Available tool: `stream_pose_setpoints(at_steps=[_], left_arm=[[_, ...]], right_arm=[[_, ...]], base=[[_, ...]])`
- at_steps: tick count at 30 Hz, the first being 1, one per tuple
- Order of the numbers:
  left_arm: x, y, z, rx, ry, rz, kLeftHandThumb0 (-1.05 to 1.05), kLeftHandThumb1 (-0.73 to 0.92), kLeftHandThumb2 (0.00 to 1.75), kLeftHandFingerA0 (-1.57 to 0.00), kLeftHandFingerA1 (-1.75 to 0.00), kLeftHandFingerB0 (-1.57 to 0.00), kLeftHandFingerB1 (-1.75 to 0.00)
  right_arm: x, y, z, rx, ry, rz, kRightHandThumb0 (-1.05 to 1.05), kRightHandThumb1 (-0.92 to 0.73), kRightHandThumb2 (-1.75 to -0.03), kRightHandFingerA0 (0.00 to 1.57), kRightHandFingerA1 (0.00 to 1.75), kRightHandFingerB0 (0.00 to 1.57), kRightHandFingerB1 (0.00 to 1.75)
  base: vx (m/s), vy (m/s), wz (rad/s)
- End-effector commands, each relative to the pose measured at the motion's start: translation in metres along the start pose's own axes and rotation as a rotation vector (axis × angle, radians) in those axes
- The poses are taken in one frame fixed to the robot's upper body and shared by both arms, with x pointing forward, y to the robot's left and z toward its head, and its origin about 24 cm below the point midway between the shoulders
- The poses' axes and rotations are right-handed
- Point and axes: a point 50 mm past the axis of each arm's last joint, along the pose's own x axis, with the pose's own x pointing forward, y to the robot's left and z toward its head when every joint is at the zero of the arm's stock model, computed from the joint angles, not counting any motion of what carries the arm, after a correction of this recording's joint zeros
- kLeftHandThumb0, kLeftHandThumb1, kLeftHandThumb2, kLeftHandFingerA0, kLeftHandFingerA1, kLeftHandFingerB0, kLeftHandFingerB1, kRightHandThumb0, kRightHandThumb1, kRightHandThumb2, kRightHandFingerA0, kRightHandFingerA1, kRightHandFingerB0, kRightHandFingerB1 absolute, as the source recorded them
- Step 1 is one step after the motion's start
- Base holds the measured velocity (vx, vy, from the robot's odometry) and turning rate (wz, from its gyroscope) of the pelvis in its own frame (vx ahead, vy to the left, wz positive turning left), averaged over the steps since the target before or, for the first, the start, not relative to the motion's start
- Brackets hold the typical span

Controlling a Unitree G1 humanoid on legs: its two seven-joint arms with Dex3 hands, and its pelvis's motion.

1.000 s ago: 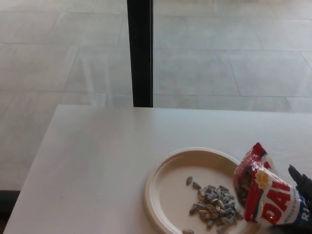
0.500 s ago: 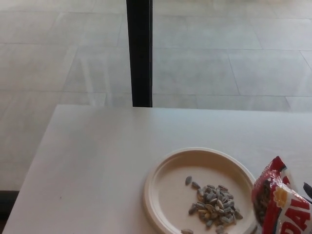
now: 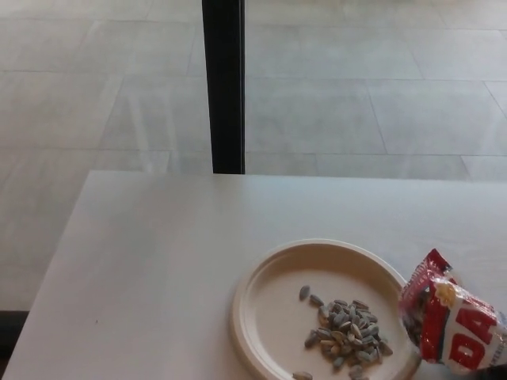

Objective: The robot uses its right hand to pick up a bag of sunflower seeds kept in the middle of the desk and tilts it over a plate kept next to it to pour out a few seeds and then puts the bag of seeds back on the desk

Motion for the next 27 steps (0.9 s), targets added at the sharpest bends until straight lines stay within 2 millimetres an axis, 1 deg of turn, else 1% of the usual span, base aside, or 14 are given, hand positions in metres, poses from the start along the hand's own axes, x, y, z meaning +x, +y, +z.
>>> stream_pose_setpoints(at_steps=[1,5,6,7,12,13,17,18,19,20,24,25,26,27], left_arm=[[-0.001,0.004,0.000,0.005,0.003,0.010,-0.84,0.84,0.66,-0.50,-0.53,-0.42,-0.36],[-0.001,0.004,-0.001,-0.001,-0.001,0.011,-0.86,0.83,0.65,-0.48,-0.52,-0.42,-0.36],[-0.002,0.003,-0.004,0.004,0.002,0.007,-0.84,0.63,1.07,-0.43,-0.60,-0.34,-0.49],[-0.002,0.003,-0.003,0.003,0.002,0.007,-0.86,0.82,0.65,-0.48,-0.52,-0.42,-0.36],[-0.001,0.003,-0.001,0.013,-0.005,0.006,-0.83,0.84,0.66,-0.49,-0.54,-0.42,-0.36],[-0.001,0.003,-0.001,0.010,-0.007,0.005,-0.85,0.84,0.66,-0.50,-0.55,-0.42,-0.37],[-0.001,0.004,0.000,0.016,-0.002,0.013,-0.83,0.85,0.66,-0.51,-0.55,-0.43,-0.37],[-0.001,0.004,0.000,0.021,-0.004,0.009,-0.85,0.68,1.09,-0.49,-0.64,-0.36,-0.50],[-0.001,0.004,0.000,0.021,-0.004,0.009,-0.85,0.68,1.09,-0.49,-0.64,-0.36,-0.50],[-0.002,0.005,0.000,0.027,-0.004,0.008,-0.84,0.85,0.66,-0.49,-0.54,-0.43,-0.37],[-0.001,0.005,0.001,0.013,-0.007,0.011,-0.84,0.85,0.66,-0.51,-0.55,-0.43,-0.37],[-0.001,0.004,0.001,-0.008,-0.007,0.010,-0.81,0.65,1.06,-0.43,-0.62,-0.37,-0.52],[-0.001,0.004,0.001,-0.006,-0.005,0.012,-0.84,0.84,0.65,-0.48,-0.53,-0.42,-0.37],[-0.001,0.004,0.001,-0.006,-0.005,0.012,-0.84,0.84,0.65,-0.48,-0.53,-0.42,-0.37]], right_arm=[[0.011,-0.004,0.005,0.034,0.040,-0.073,-1.02,-0.67,-0.64,0.00,0.00,0.00,0.00],[0.024,-0.008,0.017,0.014,0.048,-0.110,-1.04,-0.66,-0.61,0.00,0.00,0.00,0.00],[0.026,-0.011,0.019,0.008,0.047,-0.119,-1.03,-0.66,-0.61,0.00,0.00,0.00,0.00],[0.028,-0.012,0.021,0.002,0.044,-0.126,-1.02,-0.66,-0.61,0.00,0.00,0.00,0.00],[0.035,-0.021,0.030,-0.019,0.031,-0.154,-0.92,-0.60,-0.71,0.00,0.00,0.00,0.00],[0.032,-0.022,0.026,-0.036,0.039,-0.153,-1.05,-0.60,-0.96,0.00,0.21,0.00,0.00],[0.023,-0.025,0.014,-0.046,0.075,-0.144,-1.05,-0.60,-0.97,0.00,0.20,0.00,0.00],[0.021,-0.027,0.012,-0.053,0.084,-0.141,-0.98,-0.64,-0.59,0.00,0.00,0.00,0.00],[0.021,-0.027,0.012,-0.053,0.084,-0.140,-0.98,-0.64,-0.59,0.00,0.00,0.00,0.00],[0.017,-0.028,0.009,-0.065,0.091,-0.133,-0.94,-0.62,-0.69,0.00,0.00,0.00,0.00],[0.008,-0.034,0.004,-0.081,0.086,-0.122,-0.97,-0.53,-0.78,0.00,0.00,0.00,0.00],[0.000,-0.041,0.002,-0.087,0.052,-0.098,-0.97,-0.65,-0.60,0.00,0.00,0.00,0.00],[-0.004,-0.042,0.001,-0.087,0.049,-0.091,-0.99,-0.54,-0.78,0.00,0.00,0.00,0.00],[-0.004,-0.043,0.001,-0.087,0.048,-0.089,-0.99,-0.54,-0.78,0.00,0.00,0.00,0.00]], base=[[0.00,0.000,0.00],[0.00,0.000,0.00],[0.00,0.000,0.00],[0.00,0.000,0.00],[0.00,0.000,0.00],[0.00,0.000,0.00],[0.00,0.000,0.00],[0.00,0.000,0.00],[0.00,0.000,0.00],[0.00,0.000,0.00],[0.00,0.000,0.00],[0.00,0.000,0.00],[0.00,0.000,0.00],[0.00,0.000,0.00]])
